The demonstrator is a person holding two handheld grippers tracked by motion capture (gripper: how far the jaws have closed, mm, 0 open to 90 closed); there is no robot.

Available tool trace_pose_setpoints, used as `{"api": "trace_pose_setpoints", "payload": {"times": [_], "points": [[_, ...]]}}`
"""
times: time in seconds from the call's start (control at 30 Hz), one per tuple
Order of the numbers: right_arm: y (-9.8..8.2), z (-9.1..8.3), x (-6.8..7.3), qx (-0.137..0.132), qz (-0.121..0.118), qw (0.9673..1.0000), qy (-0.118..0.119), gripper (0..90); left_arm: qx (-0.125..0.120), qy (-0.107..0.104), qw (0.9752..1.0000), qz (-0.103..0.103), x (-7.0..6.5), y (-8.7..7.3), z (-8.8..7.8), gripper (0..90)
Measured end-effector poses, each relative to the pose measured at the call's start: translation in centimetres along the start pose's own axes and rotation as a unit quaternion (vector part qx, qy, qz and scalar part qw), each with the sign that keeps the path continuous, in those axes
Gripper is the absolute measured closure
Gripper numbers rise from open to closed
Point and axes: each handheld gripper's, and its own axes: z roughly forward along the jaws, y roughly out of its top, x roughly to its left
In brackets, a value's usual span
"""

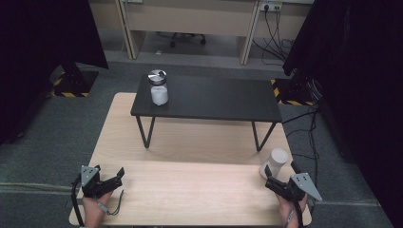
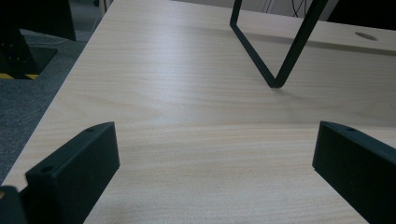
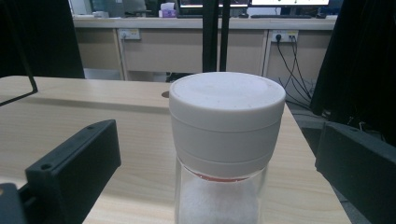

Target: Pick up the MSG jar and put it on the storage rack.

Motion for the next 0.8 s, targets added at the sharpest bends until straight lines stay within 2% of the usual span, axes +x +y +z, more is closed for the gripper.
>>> {"api": "trace_pose_setpoints", "payload": {"times": [0.2,0.4,0.57,0.8], "points": [[0.3,0.4,-0.4,0.005,0.004,0.9999,0.014,0.2,0.001,0.005,1.0,0.004,-0.2,0.0,0.0,0.0],[0.8,1.0,-0.6,0.006,0.001,0.9999,0.016,0.3,0.002,0.008,0.9999,0.012,-0.5,0.0,0.0,0.0],[1.2,1.7,-0.5,0.013,-0.001,0.9999,0.007,1.0,0.002,0.009,0.9999,0.01,-0.4,0.0,0.0,0.0],[1.4,2.1,0.2,0.015,0.002,0.9998,-0.012,9.8,0.001,0.01,0.9999,0.007,-0.4,0.0,0.0,0.0]]}}
